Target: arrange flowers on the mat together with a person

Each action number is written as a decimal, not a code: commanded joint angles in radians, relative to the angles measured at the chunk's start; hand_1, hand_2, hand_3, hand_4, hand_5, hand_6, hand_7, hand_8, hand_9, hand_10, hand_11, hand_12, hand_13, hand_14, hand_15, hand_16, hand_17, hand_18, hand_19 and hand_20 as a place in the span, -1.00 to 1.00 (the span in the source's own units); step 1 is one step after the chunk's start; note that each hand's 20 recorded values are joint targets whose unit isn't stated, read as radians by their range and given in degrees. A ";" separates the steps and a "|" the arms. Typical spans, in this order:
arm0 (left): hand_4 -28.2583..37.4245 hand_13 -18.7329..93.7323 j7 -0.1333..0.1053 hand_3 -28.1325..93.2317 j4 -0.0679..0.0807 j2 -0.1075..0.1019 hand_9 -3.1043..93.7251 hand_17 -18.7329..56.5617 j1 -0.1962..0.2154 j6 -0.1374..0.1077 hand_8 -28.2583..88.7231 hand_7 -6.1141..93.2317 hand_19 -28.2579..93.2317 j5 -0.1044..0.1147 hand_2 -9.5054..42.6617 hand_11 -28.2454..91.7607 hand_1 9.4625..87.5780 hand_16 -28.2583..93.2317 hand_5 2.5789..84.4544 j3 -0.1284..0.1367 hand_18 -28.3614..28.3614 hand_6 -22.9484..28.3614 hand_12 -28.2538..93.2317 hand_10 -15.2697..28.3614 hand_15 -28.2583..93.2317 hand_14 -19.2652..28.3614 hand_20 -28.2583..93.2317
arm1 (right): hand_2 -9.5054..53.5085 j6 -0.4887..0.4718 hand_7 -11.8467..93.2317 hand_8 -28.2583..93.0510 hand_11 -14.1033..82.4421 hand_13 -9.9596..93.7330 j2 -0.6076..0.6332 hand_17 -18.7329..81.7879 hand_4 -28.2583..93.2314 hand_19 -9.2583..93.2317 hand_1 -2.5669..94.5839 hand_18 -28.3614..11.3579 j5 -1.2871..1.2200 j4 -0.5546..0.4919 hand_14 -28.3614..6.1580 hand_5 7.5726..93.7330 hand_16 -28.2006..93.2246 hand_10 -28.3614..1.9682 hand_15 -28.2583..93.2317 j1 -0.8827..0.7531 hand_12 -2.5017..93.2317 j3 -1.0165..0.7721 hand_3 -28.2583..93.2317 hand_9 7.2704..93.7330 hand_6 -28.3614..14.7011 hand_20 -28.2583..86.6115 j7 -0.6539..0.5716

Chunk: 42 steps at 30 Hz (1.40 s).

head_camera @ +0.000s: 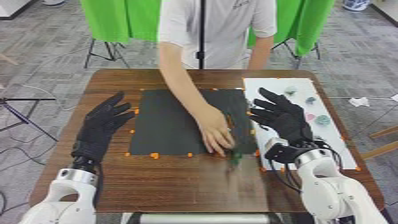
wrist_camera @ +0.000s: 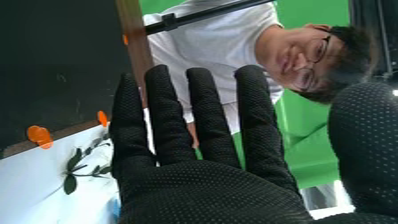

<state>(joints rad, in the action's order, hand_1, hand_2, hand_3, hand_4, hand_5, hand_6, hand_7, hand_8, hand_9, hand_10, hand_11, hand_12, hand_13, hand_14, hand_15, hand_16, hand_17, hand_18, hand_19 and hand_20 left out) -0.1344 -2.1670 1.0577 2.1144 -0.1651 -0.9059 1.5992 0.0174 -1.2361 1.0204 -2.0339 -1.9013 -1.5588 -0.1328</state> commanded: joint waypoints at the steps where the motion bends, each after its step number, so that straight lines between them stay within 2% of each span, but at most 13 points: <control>1: -0.98 -0.23 0.007 0.75 -0.002 0.006 -0.26 -0.77 0.004 0.003 -0.66 -0.65 0.20 -0.002 -0.41 -0.17 -0.63 -0.61 -0.20 0.001 0.93 0.13 -0.39 0.50 0.10 0.82 -0.38 | -0.43 0.009 -0.47 -0.74 -0.55 -0.15 -0.001 -0.45 -1.00 0.12 -0.65 -0.66 -0.001 -0.004 -0.36 -0.20 -0.26 -0.05 -0.19 -0.004 -0.66 0.003 0.76 -0.16 0.45 -0.19 0.008; 6: -0.98 -0.23 0.006 0.75 -0.005 0.004 -0.26 -0.77 0.006 0.005 -0.66 -0.65 0.20 -0.006 -0.41 -0.17 -0.63 -0.61 -0.20 0.003 0.93 0.13 -0.39 0.49 0.10 0.82 -0.38 | -0.43 0.010 -0.47 -0.74 -0.55 -0.15 -0.001 -0.45 -1.00 0.12 -0.65 -0.66 -0.002 -0.004 -0.37 -0.20 -0.26 -0.05 -0.19 -0.005 -0.66 0.002 0.76 -0.16 0.45 -0.19 0.009; 7: -0.98 -0.23 0.001 0.75 -0.007 0.003 -0.26 -0.77 0.008 0.005 -0.66 -0.65 0.20 -0.006 -0.41 -0.17 -0.63 -0.61 -0.20 0.004 0.93 0.13 -0.39 0.49 0.10 0.82 -0.38 | -0.43 0.008 -0.47 -0.74 -0.55 -0.15 -0.001 -0.45 -1.00 0.12 -0.65 -0.66 -0.001 -0.004 -0.37 -0.20 -0.26 -0.05 -0.19 -0.004 -0.67 0.003 0.76 -0.16 0.44 -0.19 0.008; 8: -0.98 -0.23 -0.020 0.75 -0.005 -0.005 -0.26 -0.77 0.016 0.002 -0.66 -0.65 0.20 -0.002 -0.41 -0.17 -0.63 -0.61 -0.20 -0.002 0.93 0.13 -0.39 0.49 0.10 0.82 -0.38 | -0.43 0.010 -0.47 -0.74 -0.55 -0.15 -0.001 -0.45 -1.00 0.12 -0.65 -0.66 0.000 -0.005 -0.37 -0.20 -0.26 -0.05 -0.19 -0.006 -0.67 0.002 0.76 -0.16 0.44 -0.19 0.010; 9: -0.97 -0.23 -0.030 0.75 -0.006 -0.009 -0.26 -0.77 0.021 -0.006 -0.66 -0.65 0.20 0.001 -0.41 -0.17 -0.63 -0.61 -0.20 -0.005 0.93 0.12 -0.39 0.49 0.10 0.82 -0.38 | -0.43 0.008 -0.47 -0.74 -0.55 -0.15 -0.001 -0.45 -1.00 0.12 -0.65 -0.66 -0.001 -0.003 -0.37 -0.20 -0.26 -0.05 -0.19 -0.003 -0.67 0.003 0.76 -0.16 0.45 -0.19 0.008; 13: -0.98 -0.23 -0.048 0.75 -0.004 -0.014 -0.26 -0.77 0.029 -0.005 -0.66 -0.65 0.20 0.002 -0.41 -0.17 -0.63 -0.62 -0.20 -0.008 0.93 0.12 -0.39 0.49 0.10 0.82 -0.38 | -0.43 0.012 -0.47 -0.74 -0.55 -0.15 0.001 -0.45 -1.00 0.12 -0.65 -0.66 -0.002 -0.003 -0.37 -0.20 -0.26 -0.05 -0.19 -0.001 -0.66 0.006 0.76 -0.16 0.45 -0.19 0.009; 22: -0.97 -0.23 -0.063 0.75 -0.003 -0.018 -0.26 -0.77 0.038 -0.004 -0.66 -0.65 0.20 0.004 -0.41 -0.17 -0.63 -0.62 -0.20 -0.010 0.93 0.12 -0.39 0.50 0.10 0.82 -0.38 | -0.43 0.012 -0.47 -0.74 -0.55 -0.15 0.000 -0.45 -1.00 0.12 -0.65 -0.66 -0.001 -0.004 -0.37 -0.20 -0.26 -0.05 -0.19 -0.004 -0.67 0.005 0.76 -0.16 0.44 -0.19 0.009; 25: -0.98 -0.23 -0.063 0.75 -0.002 -0.017 -0.26 -0.77 0.037 -0.004 -0.66 -0.65 0.20 0.004 -0.41 -0.17 -0.63 -0.62 -0.20 -0.011 0.93 0.12 -0.38 0.49 0.10 0.82 -0.38 | -0.43 0.012 -0.47 -0.74 -0.55 -0.15 0.000 -0.45 -1.00 0.12 -0.65 -0.66 -0.001 -0.005 -0.37 -0.20 -0.26 -0.05 -0.19 -0.005 -0.67 0.005 0.76 -0.16 0.45 -0.19 0.009; 27: -0.97 -0.23 -0.053 0.75 0.000 -0.013 -0.26 -0.77 0.031 -0.001 -0.66 -0.65 0.20 0.002 -0.41 -0.17 -0.63 -0.61 -0.20 -0.010 0.93 0.12 -0.38 0.49 0.10 0.82 -0.38 | -0.43 0.013 -0.47 -0.74 -0.55 -0.15 0.000 -0.45 -1.00 0.12 -0.64 -0.66 -0.001 -0.005 -0.37 -0.20 -0.26 -0.05 -0.19 -0.005 -0.66 0.005 0.76 -0.16 0.45 -0.19 0.009; 28: -0.97 -0.23 -0.062 0.75 -0.001 -0.017 -0.26 -0.77 0.034 -0.005 -0.66 -0.65 0.20 0.004 -0.41 -0.17 -0.63 -0.61 -0.20 -0.012 0.93 0.13 -0.38 0.49 0.10 0.82 -0.38 | -0.43 0.009 -0.47 -0.74 -0.55 -0.15 -0.001 -0.45 -1.00 0.12 -0.64 -0.66 0.000 -0.003 -0.37 -0.20 -0.26 -0.05 -0.19 0.000 -0.67 0.006 0.76 -0.16 0.45 -0.19 0.009; 29: -0.97 -0.23 -0.053 0.75 -0.001 -0.012 -0.26 -0.77 0.034 -0.001 -0.66 -0.65 0.20 0.002 -0.41 -0.17 -0.63 -0.61 -0.20 -0.009 0.93 0.13 -0.38 0.49 0.10 0.82 -0.38 | -0.43 0.011 -0.47 -0.74 -0.55 -0.15 -0.001 -0.45 -1.00 0.12 -0.65 -0.66 0.000 -0.005 -0.37 -0.20 -0.26 -0.05 -0.19 -0.005 -0.67 0.004 0.76 -0.16 0.45 -0.19 0.006; 34: -0.97 -0.23 -0.055 0.75 -0.001 -0.014 -0.26 -0.77 0.034 -0.005 -0.66 -0.65 0.20 0.004 -0.41 -0.17 -0.63 -0.61 -0.20 -0.010 0.93 0.13 -0.38 0.50 0.10 0.82 -0.38 | -0.43 0.013 -0.47 -0.74 -0.55 -0.15 0.000 -0.45 -1.00 0.12 -0.65 -0.66 0.000 -0.004 -0.37 -0.20 -0.26 -0.05 -0.19 -0.001 -0.66 0.007 0.76 -0.16 0.44 -0.19 0.005; 42: -0.97 -0.23 -0.040 0.75 -0.003 -0.006 -0.26 -0.77 0.033 -0.005 -0.66 -0.65 0.20 0.001 -0.41 -0.17 -0.63 -0.62 -0.21 -0.007 0.93 0.13 -0.38 0.49 0.10 0.82 -0.38 | -0.43 0.010 -0.47 -0.74 -0.55 -0.15 0.001 -0.45 -1.00 0.12 -0.65 -0.66 0.001 -0.007 -0.37 -0.20 -0.26 -0.06 -0.19 -0.006 -0.66 0.004 0.76 -0.16 0.45 -0.19 -0.001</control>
<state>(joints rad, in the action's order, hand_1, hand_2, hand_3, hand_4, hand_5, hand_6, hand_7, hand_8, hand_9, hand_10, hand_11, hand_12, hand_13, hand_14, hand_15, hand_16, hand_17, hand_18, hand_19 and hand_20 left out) -0.1920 -2.1679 1.0411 2.1394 -0.1657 -0.9045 1.5920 0.0216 -1.2356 1.0187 -2.0335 -1.8993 -1.5565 -0.1338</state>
